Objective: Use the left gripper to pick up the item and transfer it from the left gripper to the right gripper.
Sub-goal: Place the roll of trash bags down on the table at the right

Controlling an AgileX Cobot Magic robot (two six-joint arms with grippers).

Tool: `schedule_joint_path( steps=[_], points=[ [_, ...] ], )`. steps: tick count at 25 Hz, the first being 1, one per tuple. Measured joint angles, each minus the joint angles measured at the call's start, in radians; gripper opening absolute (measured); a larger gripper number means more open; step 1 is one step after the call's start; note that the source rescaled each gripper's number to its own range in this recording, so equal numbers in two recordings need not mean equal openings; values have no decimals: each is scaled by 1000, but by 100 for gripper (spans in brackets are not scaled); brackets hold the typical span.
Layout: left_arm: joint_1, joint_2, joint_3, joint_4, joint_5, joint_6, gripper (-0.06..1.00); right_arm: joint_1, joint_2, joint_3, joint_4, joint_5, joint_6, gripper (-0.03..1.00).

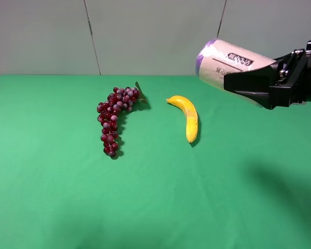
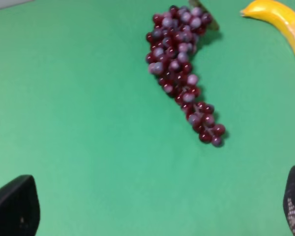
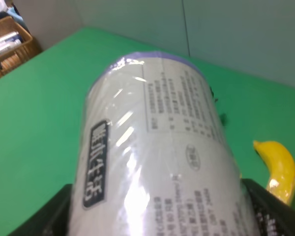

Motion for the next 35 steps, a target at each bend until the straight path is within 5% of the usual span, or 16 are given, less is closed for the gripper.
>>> schedule_joint_path(
  steps=[21,35],
  points=[
    [0,-668,327,61,129,-30,97,0,0,0,-118,-21,113,0],
    [0,-723,458,21,160,-24,95,0,0,0,-193,-23,192,0]
  ],
)
